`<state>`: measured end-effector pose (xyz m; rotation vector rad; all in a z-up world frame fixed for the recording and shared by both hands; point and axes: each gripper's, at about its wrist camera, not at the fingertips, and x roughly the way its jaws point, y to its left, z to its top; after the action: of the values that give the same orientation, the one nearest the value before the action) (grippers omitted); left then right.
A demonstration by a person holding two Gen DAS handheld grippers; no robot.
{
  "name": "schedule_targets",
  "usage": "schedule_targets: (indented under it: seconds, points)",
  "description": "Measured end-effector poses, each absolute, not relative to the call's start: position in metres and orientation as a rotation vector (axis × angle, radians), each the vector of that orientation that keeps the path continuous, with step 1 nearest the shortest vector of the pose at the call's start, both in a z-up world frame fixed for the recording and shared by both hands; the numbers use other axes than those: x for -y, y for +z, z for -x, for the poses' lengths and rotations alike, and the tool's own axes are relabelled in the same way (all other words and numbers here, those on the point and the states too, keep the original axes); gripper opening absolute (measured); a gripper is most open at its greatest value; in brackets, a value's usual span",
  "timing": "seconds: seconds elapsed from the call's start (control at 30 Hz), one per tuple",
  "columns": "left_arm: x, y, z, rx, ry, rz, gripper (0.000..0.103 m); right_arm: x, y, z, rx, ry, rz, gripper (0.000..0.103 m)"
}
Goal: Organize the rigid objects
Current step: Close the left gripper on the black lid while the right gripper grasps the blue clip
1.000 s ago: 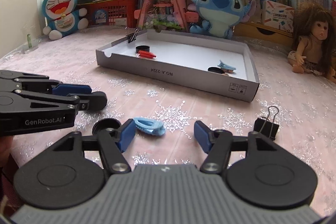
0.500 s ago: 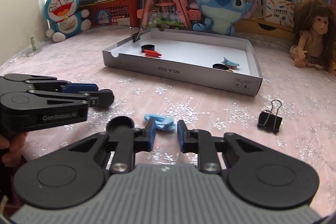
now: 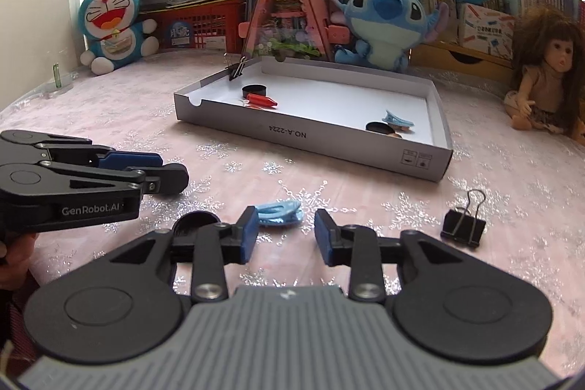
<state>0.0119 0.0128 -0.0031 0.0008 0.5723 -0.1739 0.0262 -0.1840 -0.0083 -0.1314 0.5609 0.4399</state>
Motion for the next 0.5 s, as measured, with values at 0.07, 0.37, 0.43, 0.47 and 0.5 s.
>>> schedule_targets:
  seconds: [0.07, 0.37, 0.43, 0.47, 0.5]
  points:
    - [-0.013, -0.003, -0.012, -0.573, -0.173, -0.001, 0.029, 0.181, -0.008, -0.027, -0.559, 0.446, 0.148, 0.054]
    - [-0.013, -0.004, -0.012, -0.574, -0.173, 0.0, 0.029, 0.171, -0.01, -0.031, -0.553, 0.456, 0.201, 0.061]
    - [-0.013, -0.003, -0.012, -0.574, -0.173, 0.001, 0.03, 0.17, -0.01, -0.032, -0.545, 0.449, 0.2, 0.066]
    - [-0.013, -0.004, -0.013, -0.575, -0.173, 0.002, 0.03, 0.17, -0.009, -0.032, -0.542, 0.444, 0.199, 0.067]
    - [-0.013, -0.005, -0.013, -0.576, -0.172, 0.002, 0.03, 0.169, -0.009, -0.032, -0.539, 0.439, 0.197, 0.067]
